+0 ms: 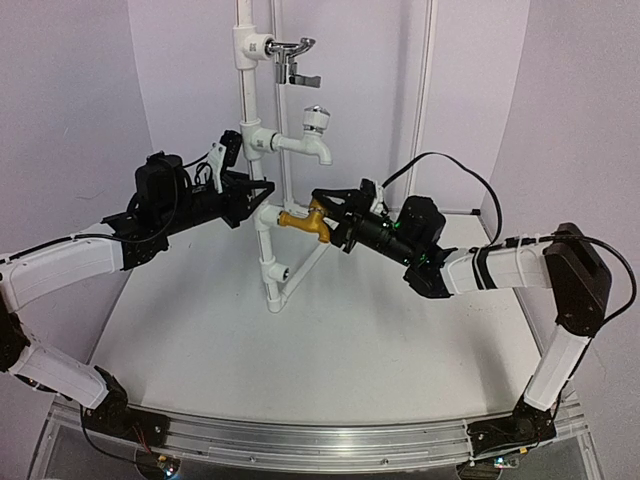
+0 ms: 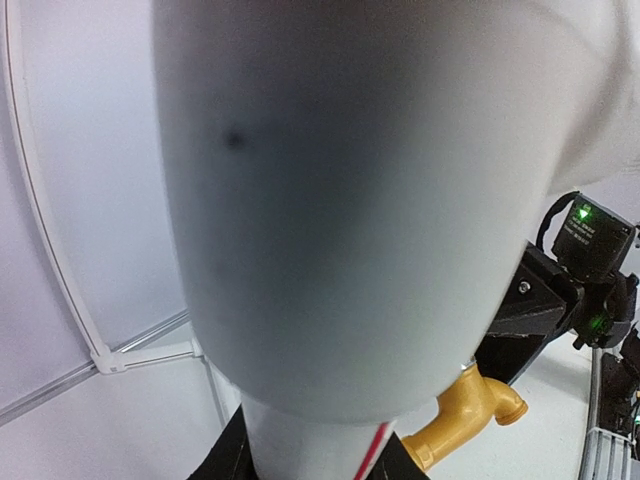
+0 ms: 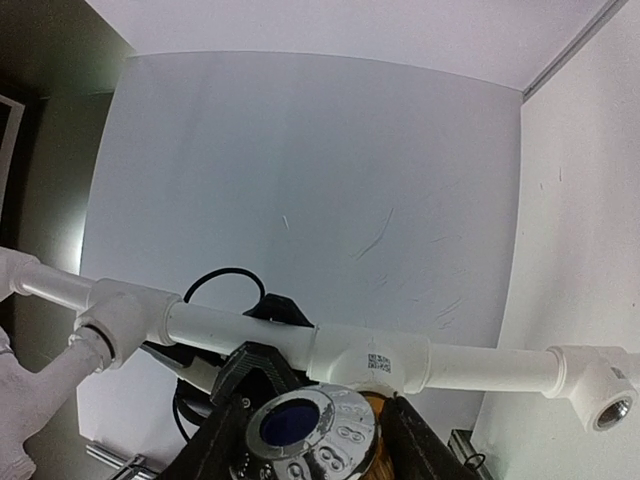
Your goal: Install the water faucets
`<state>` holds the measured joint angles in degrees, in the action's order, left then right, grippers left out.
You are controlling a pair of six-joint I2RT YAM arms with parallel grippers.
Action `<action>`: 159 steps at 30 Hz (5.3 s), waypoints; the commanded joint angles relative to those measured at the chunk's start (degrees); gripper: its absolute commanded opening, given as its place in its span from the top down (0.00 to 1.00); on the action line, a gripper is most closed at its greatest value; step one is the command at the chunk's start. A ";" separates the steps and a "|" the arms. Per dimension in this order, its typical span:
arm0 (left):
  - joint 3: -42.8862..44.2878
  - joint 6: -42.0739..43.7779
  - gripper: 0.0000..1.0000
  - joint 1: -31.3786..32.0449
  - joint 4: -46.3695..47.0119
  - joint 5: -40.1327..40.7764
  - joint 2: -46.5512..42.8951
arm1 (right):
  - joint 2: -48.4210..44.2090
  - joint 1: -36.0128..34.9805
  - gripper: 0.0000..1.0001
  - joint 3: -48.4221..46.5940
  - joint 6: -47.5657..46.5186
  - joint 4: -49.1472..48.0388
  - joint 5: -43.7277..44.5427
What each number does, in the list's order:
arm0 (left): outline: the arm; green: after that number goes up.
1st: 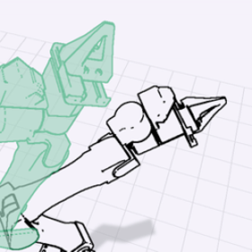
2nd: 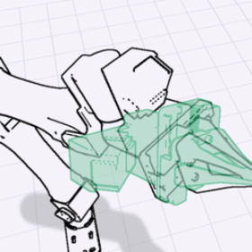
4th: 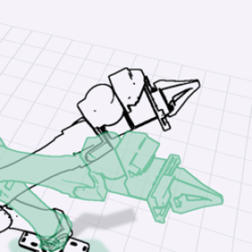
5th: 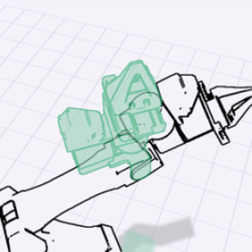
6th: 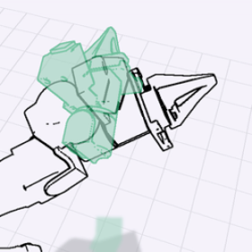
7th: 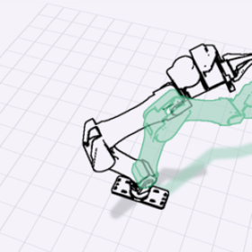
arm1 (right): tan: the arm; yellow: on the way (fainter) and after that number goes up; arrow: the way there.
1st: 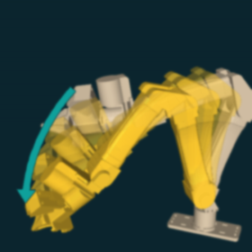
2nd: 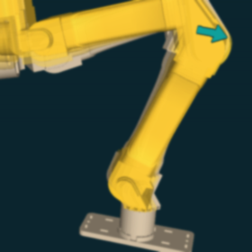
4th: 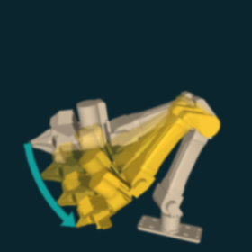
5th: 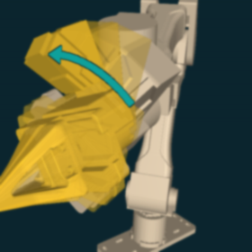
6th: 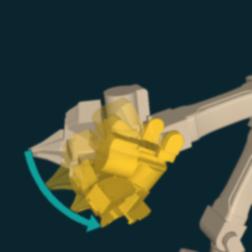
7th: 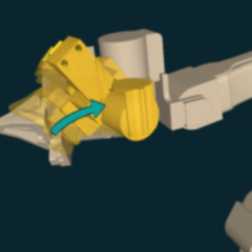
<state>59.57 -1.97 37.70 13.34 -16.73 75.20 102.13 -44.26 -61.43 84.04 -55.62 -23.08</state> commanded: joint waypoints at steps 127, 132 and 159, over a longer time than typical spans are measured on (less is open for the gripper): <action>-2.18 -8.05 1.00 0.44 -12.99 -6.94 0.23 | -7.28 -9.53 0.67 0.41 -148.53 13.09 5.65; -2.18 -8.07 1.00 0.45 -12.99 -7.00 0.32 | -6.81 -9.49 0.70 -0.42 -124.45 10.83 11.46; -2.16 -8.16 1.00 0.44 -12.99 -7.14 -0.24 | -5.75 -8.58 0.62 -0.22 -64.95 10.89 24.71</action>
<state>59.48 -1.49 36.58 11.90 -17.87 74.28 95.20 -54.43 -60.02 11.40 -47.15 -6.55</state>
